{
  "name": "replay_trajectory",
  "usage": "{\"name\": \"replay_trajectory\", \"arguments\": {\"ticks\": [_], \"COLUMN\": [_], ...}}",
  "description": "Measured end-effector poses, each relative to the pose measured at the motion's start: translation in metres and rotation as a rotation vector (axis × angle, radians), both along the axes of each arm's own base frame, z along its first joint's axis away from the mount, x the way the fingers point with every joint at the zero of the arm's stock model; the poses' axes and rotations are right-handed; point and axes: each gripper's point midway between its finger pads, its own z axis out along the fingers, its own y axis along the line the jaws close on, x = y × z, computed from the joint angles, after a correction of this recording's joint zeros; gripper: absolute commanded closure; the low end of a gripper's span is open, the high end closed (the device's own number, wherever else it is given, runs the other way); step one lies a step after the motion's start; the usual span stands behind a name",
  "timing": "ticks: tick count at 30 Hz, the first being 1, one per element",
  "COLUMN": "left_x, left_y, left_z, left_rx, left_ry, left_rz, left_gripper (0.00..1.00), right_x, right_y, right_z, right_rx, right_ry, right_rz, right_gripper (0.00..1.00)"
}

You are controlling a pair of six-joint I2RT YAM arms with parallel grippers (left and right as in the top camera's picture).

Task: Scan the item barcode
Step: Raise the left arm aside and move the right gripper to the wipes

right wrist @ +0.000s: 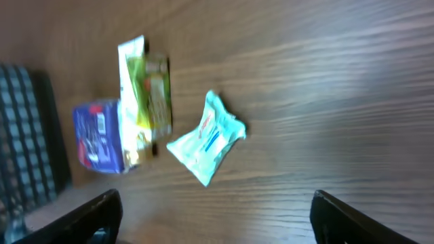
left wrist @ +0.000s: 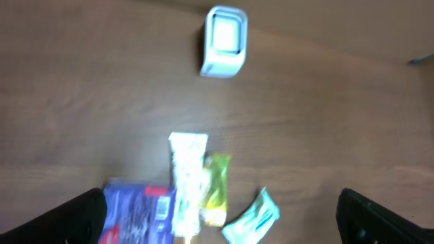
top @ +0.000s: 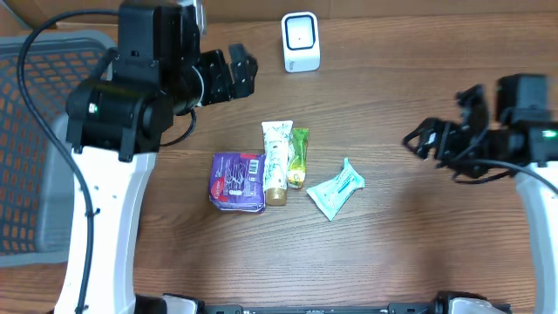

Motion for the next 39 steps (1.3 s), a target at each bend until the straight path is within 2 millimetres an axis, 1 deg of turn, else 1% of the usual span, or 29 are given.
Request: {"name": "replay_trajectory", "arguments": {"ticks": [2,4,6,7,10,13,15,17,19,20,29,31,34,39], "left_x": [0.001,0.001,0.002,0.002,0.002,0.002,0.002,0.002,0.002,0.002,0.002,0.002,0.002,0.002], "left_y": [0.001,0.001,0.001,0.001,0.001,0.001,0.001,0.001,0.001,0.001,0.001,0.001,0.001,0.001], "left_z": [-0.014,-0.024,-0.031,-0.032,-0.032,-0.031,-0.032,-0.032,-0.032,-0.032,-0.032,-0.032,-0.032,-0.032], "left_rx": [0.012,0.02,0.024,0.025,0.025,0.025,0.025,0.025,0.025,0.025,0.025,0.025,0.025,0.025], "left_ry": [0.05,0.089,0.112,0.114,0.114,0.114,0.114,0.115,0.115,0.115,0.116,0.116,0.116,0.116], "left_rz": [0.004,0.003,0.003,0.003,0.003,0.003,0.003,0.003,0.003,0.003,0.003,0.003,0.003,0.003], "left_gripper": [0.01,0.0,0.0,0.0,0.01,0.0,0.0,0.0,0.0,0.0,0.0,0.01,0.01,0.01], "right_x": [-0.002,-0.001,0.0,0.0,0.004,0.007,0.01,0.011,0.011,0.009,0.001,0.0,0.002,0.004], "right_y": [0.013,0.026,0.036,0.041,0.053,0.065,0.072,0.077,0.083,0.085,0.088,0.089,0.089,0.083], "right_z": [-0.012,-0.023,-0.033,-0.038,-0.053,-0.068,-0.083,-0.096,-0.116,-0.123,-0.175,-0.182,-0.183,-0.186], "right_rx": [0.004,0.004,-0.006,-0.011,-0.025,-0.031,-0.039,-0.045,-0.056,-0.059,-0.085,-0.079,-0.079,-0.12], "right_ry": [0.0,-0.01,-0.02,-0.023,-0.037,-0.031,-0.008,0.019,0.07,0.093,0.241,0.26,0.256,0.27], "right_rz": [0.046,0.083,0.106,0.116,0.135,0.163,0.178,0.197,0.215,0.221,0.238,0.24,0.239,0.18], "right_gripper": [0.11,0.15,0.3,0.39,0.61,0.79,0.84,0.86,0.87,0.87,0.87,0.87,0.87,0.75]}}
